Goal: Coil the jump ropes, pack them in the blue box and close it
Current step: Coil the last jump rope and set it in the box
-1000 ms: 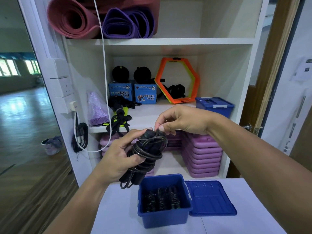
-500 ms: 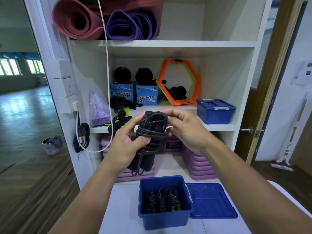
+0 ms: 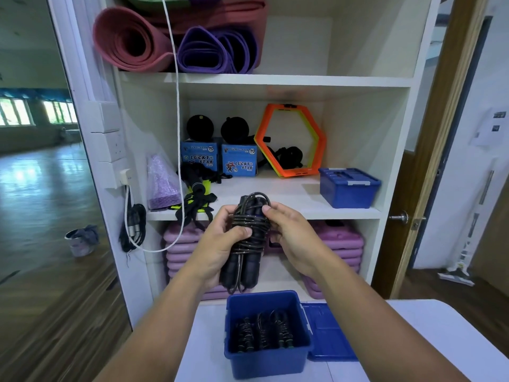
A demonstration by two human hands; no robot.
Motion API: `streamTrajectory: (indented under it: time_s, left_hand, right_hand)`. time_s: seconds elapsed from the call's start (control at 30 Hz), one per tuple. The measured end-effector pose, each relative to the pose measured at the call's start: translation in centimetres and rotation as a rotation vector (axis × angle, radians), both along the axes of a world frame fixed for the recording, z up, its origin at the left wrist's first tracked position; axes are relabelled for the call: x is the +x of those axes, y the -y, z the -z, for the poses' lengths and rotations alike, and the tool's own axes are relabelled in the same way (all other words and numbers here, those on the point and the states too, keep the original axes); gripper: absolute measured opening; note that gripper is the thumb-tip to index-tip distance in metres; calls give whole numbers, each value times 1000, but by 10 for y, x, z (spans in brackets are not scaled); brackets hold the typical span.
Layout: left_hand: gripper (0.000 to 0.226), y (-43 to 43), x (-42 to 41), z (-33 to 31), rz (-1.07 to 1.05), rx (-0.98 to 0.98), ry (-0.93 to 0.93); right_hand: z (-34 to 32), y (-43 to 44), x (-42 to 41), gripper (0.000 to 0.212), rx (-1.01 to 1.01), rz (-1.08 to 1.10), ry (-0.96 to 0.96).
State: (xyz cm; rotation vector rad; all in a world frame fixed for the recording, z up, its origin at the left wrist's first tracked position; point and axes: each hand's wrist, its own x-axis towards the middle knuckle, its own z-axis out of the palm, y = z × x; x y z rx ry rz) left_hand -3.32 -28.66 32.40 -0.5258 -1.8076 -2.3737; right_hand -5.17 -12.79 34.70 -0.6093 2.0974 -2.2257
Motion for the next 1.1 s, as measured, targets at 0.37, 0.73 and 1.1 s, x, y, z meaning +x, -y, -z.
streamTrajectory:
  time_s: [0.37, 0.73, 1.1]
  left_hand:
    - [27, -9, 0, 5, -60, -11, -9]
    - [56, -16, 4, 2, -302, -394, -283]
    - [68, -4, 1, 4, -226, -430, -331]
  right_hand:
    - [15, 11, -5, 32, -51, 113, 42]
    - [23, 4, -12, 30, -247, 44, 63]
    - [20, -3, -13, 19, -197, 159, -107]
